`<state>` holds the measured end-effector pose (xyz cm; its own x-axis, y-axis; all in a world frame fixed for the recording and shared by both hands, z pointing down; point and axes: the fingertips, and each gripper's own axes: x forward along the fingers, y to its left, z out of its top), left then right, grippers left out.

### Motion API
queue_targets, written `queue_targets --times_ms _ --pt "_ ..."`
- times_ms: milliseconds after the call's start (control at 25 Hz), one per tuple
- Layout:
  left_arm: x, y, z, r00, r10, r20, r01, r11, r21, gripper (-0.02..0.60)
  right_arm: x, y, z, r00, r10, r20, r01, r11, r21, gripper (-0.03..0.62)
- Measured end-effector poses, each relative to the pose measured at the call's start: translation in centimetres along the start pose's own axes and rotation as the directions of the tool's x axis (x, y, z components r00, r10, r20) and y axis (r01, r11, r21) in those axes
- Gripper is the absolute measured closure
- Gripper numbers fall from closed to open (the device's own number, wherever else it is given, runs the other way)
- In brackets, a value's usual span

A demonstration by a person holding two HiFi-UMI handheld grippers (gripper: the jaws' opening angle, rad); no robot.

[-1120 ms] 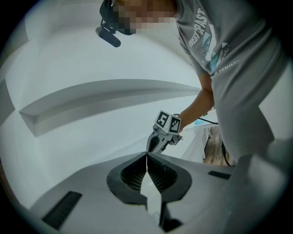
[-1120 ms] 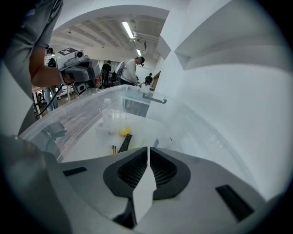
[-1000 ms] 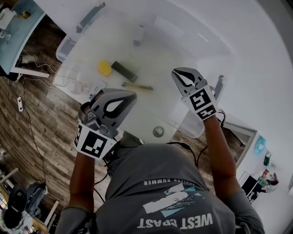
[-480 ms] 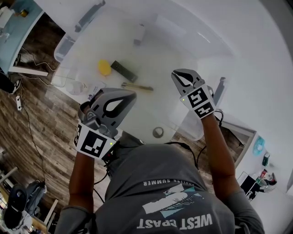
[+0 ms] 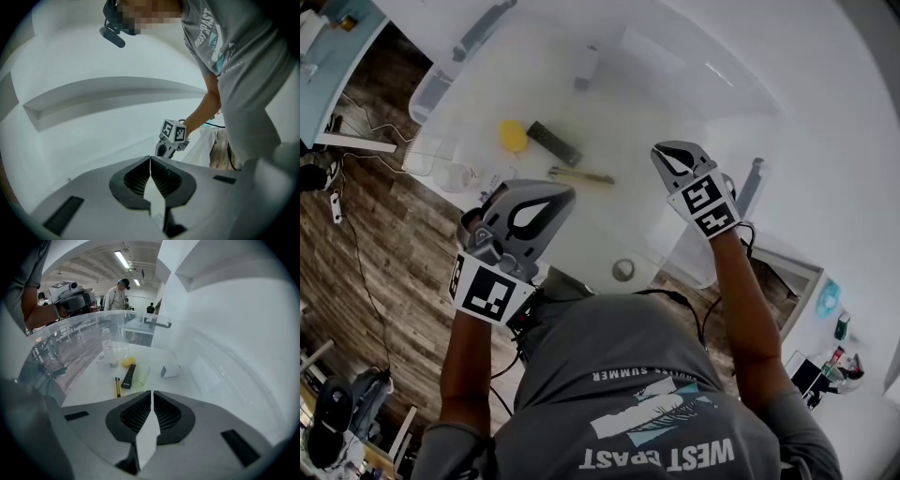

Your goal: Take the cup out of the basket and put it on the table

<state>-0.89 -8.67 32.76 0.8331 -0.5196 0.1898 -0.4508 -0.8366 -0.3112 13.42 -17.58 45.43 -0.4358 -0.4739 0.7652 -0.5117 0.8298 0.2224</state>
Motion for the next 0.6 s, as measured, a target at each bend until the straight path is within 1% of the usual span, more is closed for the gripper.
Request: queue_targets --times_ms 600 --pt "-0.15 -0.34 -0.7 1.0 0.007 0.009 -0.007 1.0 -0.028 0.566 0.91 0.33 -1.04 0.999 0.028 -0.041 -0.027 1.0 0.012 0.582"
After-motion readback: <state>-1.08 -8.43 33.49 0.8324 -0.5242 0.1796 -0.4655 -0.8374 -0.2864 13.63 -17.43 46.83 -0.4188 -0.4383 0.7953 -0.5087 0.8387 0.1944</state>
